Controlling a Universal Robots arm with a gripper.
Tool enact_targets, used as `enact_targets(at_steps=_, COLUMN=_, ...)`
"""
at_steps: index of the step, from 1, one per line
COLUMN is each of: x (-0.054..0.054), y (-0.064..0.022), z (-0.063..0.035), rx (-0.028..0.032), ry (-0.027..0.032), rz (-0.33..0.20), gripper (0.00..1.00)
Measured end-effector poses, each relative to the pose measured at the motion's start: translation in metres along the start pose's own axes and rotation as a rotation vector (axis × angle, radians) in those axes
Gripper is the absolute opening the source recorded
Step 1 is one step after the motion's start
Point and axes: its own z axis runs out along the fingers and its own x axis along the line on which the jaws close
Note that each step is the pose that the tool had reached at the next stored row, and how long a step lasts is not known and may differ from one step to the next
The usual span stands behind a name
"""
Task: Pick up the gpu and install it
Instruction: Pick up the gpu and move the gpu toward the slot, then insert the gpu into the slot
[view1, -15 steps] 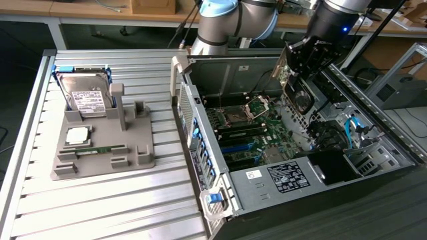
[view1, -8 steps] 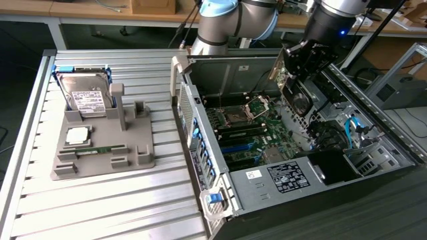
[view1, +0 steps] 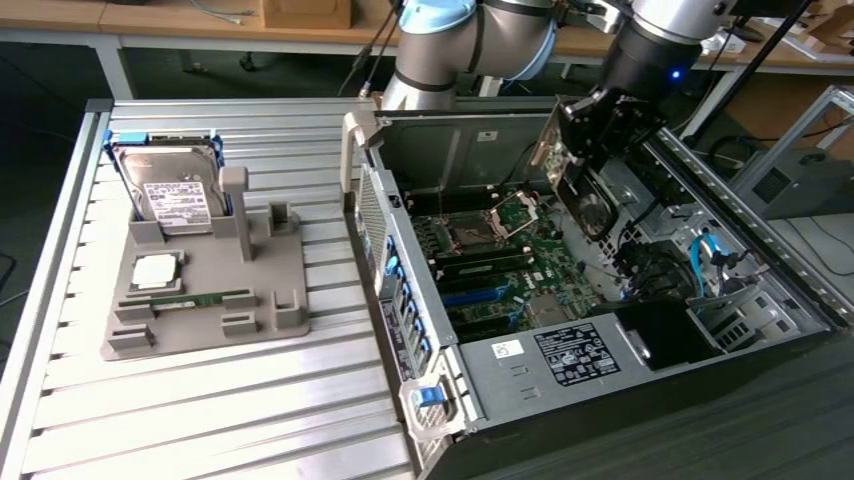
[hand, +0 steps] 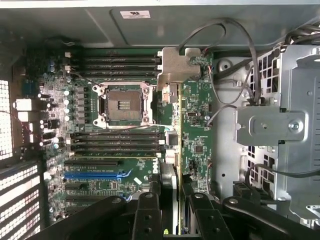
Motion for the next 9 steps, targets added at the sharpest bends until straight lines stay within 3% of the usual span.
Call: enact_targets(at_steps=9, x=0.0001, y=-0.001, z=0.003, rx=0.0001, ry=0.0, rz=0.0, gripper=0.27)
